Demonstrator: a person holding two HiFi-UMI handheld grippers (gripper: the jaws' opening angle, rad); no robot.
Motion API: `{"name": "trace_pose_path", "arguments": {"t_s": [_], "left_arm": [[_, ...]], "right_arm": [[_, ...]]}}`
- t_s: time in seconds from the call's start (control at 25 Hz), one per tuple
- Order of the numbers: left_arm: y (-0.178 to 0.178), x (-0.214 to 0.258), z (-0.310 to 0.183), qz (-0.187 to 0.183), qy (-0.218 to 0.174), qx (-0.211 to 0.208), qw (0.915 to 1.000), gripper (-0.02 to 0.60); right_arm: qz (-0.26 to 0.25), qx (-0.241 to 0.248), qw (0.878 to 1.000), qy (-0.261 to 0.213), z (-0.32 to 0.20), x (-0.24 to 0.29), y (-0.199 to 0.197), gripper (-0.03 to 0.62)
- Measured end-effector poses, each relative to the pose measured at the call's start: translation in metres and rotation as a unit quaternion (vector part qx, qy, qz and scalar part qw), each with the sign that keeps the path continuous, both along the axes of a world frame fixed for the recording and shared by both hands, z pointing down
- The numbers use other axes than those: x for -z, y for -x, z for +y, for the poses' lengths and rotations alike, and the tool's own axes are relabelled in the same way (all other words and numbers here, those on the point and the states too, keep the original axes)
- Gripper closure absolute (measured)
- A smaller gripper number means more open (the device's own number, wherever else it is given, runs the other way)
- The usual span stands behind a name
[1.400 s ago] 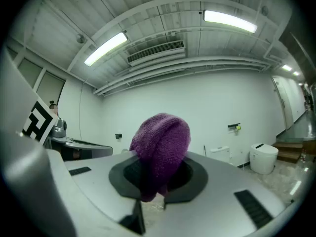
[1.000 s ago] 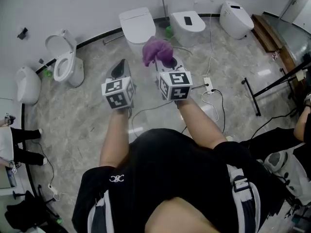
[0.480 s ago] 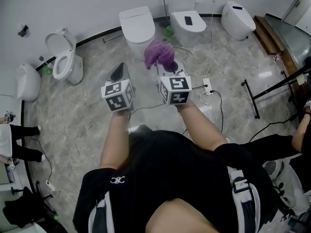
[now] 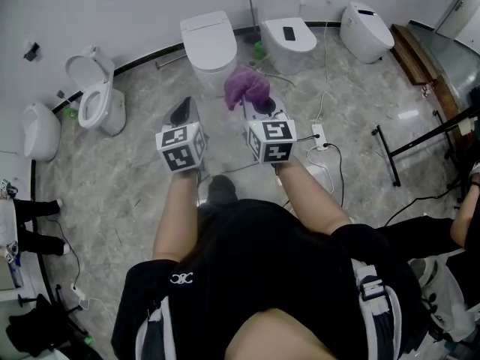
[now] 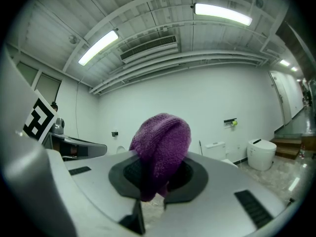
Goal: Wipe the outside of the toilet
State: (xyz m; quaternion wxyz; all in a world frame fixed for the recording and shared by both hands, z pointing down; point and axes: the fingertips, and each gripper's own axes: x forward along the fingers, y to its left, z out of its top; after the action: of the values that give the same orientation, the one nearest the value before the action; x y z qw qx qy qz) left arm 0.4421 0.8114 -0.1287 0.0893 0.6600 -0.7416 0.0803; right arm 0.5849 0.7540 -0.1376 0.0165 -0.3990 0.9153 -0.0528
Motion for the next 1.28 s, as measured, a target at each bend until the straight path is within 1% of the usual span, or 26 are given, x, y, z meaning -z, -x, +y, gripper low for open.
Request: {"name": "trace_pose_path", "arguments": {"t_s": [0.2,0.4,0.6,0.72,0.88,1.12,1.28], "left_arm": [[0.021,-0.008,-0.038,0.014,0.011,-0.009,0.9998,0.572],[0.052,-0.018,-0.081,0.023,0.013,-0.011,0.9996,0.572],[0.105,-0.026,-0.137,0.038,0.020,-0.011,0.9990,0.571],[0.137,-0.024,-0.176,0.041,0.027,-0.020,0.9986,0.571],[0.172,-0.024,-0.229,0.044,0.029,-0.034,0.9980,0.572],[0.217,-0.025,-0.297,0.036,0.031,-0.048,0.9977,0.571],[0.254,-0.029,-0.329,0.036,0.036,-0.052,0.9974,0.571]], "right_arm": [[0.001,-0.005,1.000,0.002,-0.036,-0.005,0.022,0.531],[0.019,0.005,1.000,0.003,-0.079,-0.016,0.060,0.531],[0.038,0.006,0.999,0.006,-0.132,-0.019,0.111,0.531],[0.041,-0.004,0.999,0.007,-0.171,-0.014,0.141,0.531],[0.040,-0.019,0.999,0.013,-0.221,-0.012,0.172,0.531],[0.040,-0.035,0.998,0.018,-0.288,-0.017,0.214,0.531],[0.038,-0.042,0.998,0.020,-0.320,-0.020,0.248,0.531]]}}
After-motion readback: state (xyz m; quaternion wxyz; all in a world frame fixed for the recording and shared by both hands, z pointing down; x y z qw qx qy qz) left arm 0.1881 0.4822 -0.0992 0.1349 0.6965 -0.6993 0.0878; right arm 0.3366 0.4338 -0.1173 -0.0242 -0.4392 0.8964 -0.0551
